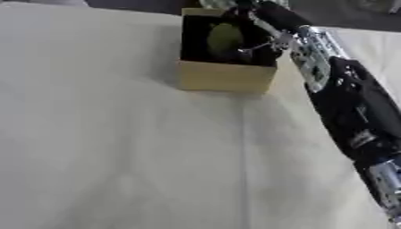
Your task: Pick up objects on the table and place them in the box.
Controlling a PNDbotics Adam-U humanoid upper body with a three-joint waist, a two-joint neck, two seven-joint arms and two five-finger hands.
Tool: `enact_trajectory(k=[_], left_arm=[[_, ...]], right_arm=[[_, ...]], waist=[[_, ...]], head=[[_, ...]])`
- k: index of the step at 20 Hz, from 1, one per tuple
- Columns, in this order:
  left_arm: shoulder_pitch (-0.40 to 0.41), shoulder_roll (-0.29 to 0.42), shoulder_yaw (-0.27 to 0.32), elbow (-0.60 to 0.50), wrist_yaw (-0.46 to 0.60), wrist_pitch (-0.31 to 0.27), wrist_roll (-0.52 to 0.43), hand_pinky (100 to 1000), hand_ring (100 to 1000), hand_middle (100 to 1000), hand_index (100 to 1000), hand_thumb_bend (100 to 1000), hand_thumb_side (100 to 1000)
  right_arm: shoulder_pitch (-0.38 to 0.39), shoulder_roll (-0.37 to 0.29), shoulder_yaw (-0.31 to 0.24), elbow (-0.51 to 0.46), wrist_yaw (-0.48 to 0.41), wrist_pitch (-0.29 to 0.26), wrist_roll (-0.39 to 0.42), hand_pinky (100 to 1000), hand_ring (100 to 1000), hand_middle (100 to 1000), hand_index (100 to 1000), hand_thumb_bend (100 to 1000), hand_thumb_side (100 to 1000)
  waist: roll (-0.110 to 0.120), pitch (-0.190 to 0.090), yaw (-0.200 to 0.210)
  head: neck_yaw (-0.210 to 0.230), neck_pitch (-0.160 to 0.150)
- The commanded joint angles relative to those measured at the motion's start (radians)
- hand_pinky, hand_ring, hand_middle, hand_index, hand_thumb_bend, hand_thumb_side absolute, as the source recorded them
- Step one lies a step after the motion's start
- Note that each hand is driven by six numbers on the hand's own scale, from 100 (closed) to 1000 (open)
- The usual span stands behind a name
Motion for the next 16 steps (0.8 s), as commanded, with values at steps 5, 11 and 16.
enact_trajectory(k=[5,11,16], left_arm=[[0.006,0.021,0.007,-0.007,0.0,-0.001,-0.003,485,543,605,695,101,462],[0.015,0.024,0.005,-0.004,-0.001,-0.003,-0.003,486,544,608,695,100,461],[0.015,0.021,0.004,0.001,0.001,-0.011,-0.004,485,544,609,695,100,461]], right_arm=[[-0.025,-0.062,-0.003,-0.144,-0.14,0.013,-0.031,824,1000,594,851,100,100],[0.009,-0.12,0.055,-0.251,-0.244,0.073,-0.017,809,976,608,857,143,100],[0.025,-0.132,0.049,-0.279,-0.334,0.109,0.013,801,954,528,805,100,100]], waist=[[0.014,-0.044,-0.013],[0.024,-0.054,-0.03],[0.035,-0.053,-0.033]], head=[[0.017,0.016],[0.031,0.025],[0.015,0.026]])
